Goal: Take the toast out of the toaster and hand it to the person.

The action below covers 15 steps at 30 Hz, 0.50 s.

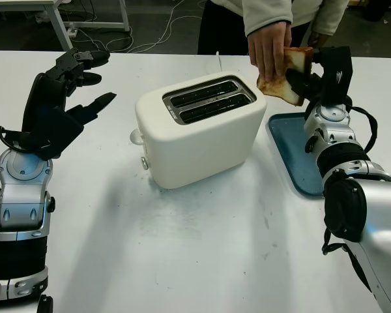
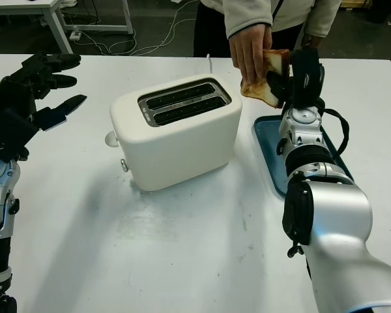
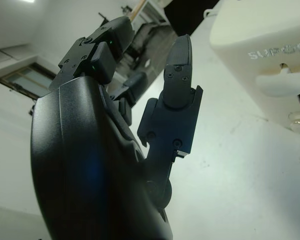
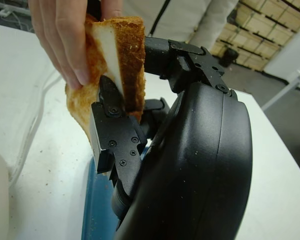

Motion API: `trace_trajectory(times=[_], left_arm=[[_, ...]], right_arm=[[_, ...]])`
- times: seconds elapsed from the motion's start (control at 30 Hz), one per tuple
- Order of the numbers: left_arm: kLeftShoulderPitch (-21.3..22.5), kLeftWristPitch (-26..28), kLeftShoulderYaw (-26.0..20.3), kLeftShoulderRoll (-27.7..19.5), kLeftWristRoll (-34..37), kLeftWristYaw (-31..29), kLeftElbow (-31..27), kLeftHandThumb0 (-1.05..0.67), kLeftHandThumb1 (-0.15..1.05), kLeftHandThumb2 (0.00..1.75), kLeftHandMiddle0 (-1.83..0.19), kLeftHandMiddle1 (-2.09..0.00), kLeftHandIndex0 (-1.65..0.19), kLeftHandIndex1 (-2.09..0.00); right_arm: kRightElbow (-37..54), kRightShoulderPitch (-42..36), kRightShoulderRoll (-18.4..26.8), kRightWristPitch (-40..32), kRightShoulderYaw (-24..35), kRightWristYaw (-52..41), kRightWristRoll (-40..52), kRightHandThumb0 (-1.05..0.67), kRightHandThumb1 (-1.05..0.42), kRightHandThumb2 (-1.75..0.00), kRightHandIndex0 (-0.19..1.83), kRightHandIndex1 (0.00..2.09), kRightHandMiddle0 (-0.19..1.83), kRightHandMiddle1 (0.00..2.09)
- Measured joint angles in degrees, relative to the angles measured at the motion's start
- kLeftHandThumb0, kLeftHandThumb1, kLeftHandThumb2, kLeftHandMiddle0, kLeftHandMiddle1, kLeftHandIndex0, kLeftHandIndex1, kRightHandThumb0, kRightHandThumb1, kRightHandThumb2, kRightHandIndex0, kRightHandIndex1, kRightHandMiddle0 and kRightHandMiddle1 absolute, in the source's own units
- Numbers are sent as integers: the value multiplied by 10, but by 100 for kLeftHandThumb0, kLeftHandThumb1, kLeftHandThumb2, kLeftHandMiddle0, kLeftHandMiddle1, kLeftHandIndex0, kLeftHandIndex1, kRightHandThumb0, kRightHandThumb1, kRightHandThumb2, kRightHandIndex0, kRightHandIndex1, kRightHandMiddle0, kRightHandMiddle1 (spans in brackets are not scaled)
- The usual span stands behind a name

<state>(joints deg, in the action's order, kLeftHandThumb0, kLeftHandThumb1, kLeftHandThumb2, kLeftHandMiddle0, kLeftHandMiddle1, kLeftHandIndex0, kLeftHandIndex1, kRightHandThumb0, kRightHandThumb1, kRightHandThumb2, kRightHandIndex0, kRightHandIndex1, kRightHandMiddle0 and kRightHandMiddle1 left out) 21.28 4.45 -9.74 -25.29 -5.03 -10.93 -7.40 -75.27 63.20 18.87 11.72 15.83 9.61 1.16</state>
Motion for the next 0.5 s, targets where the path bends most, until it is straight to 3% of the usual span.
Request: trace_trajectory(times=[0.5], left_arm=[[0, -3, 0, -1, 0, 0, 4, -38, 92, 14, -16, -95, -31, -55]], right_arm=[[0, 0, 0, 0, -4, -10, -1, 20, -92, -21, 72, 175, 43, 175]])
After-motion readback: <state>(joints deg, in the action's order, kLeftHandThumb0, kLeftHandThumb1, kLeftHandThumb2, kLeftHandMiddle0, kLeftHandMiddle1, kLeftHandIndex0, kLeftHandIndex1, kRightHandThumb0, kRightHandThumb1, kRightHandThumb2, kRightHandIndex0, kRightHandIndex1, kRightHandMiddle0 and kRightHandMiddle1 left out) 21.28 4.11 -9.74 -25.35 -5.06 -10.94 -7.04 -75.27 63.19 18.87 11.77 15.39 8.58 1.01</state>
